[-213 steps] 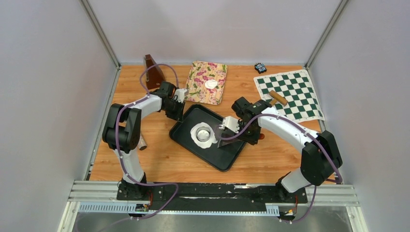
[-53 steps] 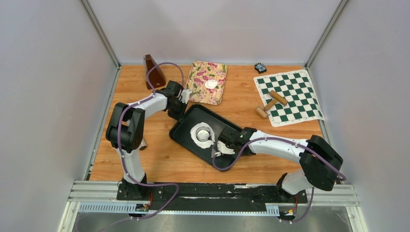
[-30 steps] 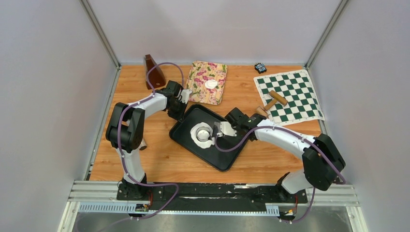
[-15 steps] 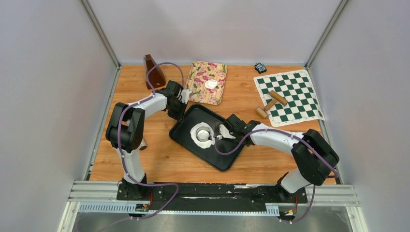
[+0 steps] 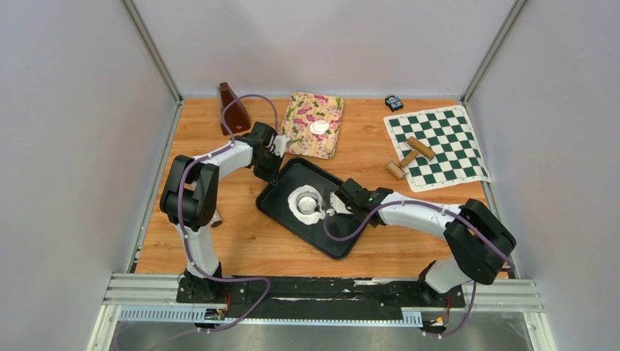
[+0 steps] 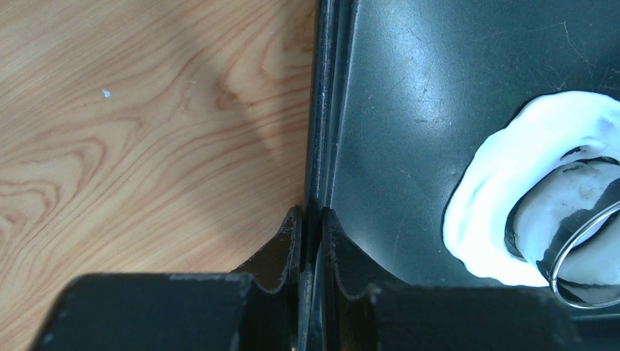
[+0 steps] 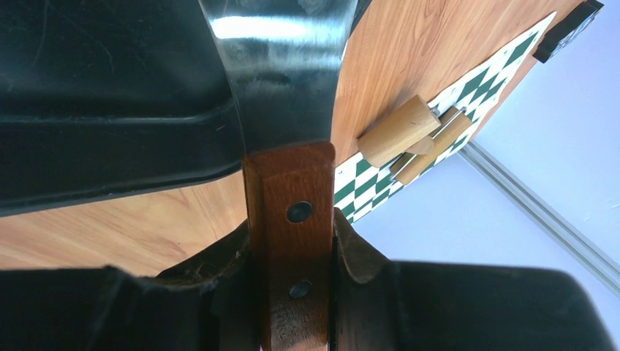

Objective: Roll out the dumpling wrappers from the dough

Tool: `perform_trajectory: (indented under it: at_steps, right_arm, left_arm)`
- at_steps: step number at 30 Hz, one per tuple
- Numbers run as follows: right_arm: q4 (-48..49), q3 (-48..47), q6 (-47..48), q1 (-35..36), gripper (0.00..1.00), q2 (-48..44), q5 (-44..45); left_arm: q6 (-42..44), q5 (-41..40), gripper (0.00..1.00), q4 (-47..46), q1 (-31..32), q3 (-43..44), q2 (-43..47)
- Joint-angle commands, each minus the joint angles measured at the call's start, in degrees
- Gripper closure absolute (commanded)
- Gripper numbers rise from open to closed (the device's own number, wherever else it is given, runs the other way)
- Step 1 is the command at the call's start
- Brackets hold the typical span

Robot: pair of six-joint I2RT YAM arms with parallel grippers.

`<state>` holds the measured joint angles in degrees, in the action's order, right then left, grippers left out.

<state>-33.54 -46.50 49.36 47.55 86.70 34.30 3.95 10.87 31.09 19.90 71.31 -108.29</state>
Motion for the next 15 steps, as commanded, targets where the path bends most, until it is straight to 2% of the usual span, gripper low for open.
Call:
perform_trajectory:
  at_steps: [1,15]
  right_arm:
    - [-1.9,1.4,0.0,1.3,1.0,-3.5,-0.3]
    - [-7.5,4.1,-2.0,5.1,1.0,-5.6,-4.0]
  left_arm:
    - [0.2,-3.0,1.0,-0.9,0.2,-0.1,-0.6]
    - [0.3,-3.2,1.0,-0.7,0.1,-0.1,-0.2]
